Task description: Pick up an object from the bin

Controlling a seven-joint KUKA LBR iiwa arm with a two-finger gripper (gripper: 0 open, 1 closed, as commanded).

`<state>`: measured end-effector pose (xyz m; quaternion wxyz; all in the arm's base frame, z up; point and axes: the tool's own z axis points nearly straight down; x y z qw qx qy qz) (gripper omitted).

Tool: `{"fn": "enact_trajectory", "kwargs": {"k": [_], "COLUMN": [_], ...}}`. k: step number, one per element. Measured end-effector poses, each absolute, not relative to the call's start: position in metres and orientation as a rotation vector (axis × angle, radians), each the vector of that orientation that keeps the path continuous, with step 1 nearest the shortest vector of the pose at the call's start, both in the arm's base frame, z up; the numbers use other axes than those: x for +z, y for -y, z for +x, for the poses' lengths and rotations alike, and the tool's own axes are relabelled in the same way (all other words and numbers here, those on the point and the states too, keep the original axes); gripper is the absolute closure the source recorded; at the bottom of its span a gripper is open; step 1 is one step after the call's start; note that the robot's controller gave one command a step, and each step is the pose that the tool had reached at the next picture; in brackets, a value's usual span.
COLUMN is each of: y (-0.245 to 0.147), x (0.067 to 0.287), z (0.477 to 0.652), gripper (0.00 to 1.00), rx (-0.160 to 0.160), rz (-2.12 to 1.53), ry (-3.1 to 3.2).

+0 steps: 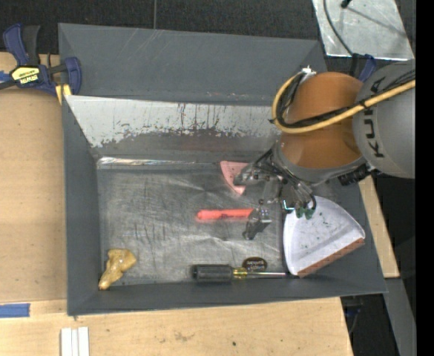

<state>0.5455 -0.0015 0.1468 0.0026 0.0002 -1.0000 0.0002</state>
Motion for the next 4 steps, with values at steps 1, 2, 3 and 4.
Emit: {"fn": "enact_trajectory", "kwargs": {"k": [1,2,3,4], "y": [0.002,0.002,0.002,-0.002], "x": [0.151,0.077,0.077,0.197], "z": [0.547,0.57,0.57,0.57], "gripper": [0.0,1.0,1.0,1.0], "rx": [0.001,0.0,0.0,0.001], "rz": [0.001,0.086,0.085,0.155], "ry": [3.145,3.165,3.165,3.141]}}
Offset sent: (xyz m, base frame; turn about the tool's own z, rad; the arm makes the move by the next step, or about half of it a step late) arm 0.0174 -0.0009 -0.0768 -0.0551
